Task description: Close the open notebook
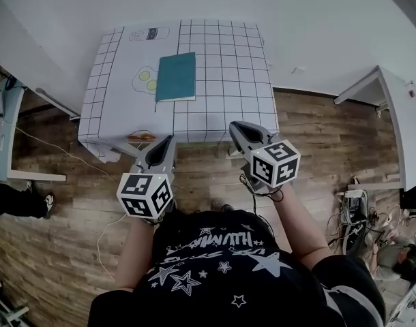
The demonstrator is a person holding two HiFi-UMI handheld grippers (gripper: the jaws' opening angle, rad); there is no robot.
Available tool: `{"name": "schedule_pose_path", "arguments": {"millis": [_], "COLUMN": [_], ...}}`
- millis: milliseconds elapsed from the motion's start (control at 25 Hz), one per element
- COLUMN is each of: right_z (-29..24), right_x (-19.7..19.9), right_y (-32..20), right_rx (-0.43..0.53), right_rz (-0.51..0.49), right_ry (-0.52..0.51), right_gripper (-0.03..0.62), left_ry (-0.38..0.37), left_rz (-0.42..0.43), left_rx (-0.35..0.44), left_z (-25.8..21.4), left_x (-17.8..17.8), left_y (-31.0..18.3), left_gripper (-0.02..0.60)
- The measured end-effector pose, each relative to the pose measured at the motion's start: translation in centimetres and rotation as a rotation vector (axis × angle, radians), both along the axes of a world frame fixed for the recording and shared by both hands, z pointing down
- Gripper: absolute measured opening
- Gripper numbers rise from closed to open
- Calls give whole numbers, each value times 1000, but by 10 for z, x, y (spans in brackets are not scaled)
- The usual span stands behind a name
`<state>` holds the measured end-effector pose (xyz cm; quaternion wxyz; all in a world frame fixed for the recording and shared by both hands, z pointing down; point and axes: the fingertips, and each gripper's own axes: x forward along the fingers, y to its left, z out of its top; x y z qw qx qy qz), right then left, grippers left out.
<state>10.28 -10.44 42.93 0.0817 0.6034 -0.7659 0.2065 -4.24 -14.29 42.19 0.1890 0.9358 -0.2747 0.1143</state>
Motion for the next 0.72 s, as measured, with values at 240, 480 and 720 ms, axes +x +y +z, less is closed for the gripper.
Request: {"name": "schedule_pose_path", "arguments": {"millis": [240, 480, 720], "right_z": [-4, 13, 5], "right_x": [32, 36, 80], "right_y": [33, 59, 114], "right_rx": [35, 12, 24], "right_rz": [-76, -133, -145], "right_ry": [-32, -46, -72], "right_gripper": [14, 14, 14], "left_ry": [-20, -15, -26], "left_rz": [-62, -166, -232], "left_rx": [0, 18, 6], "left_z": [5, 5, -3], "left_x": [32, 29, 62], "left_y": [48, 71, 125], "left_gripper": [9, 9, 9]}}
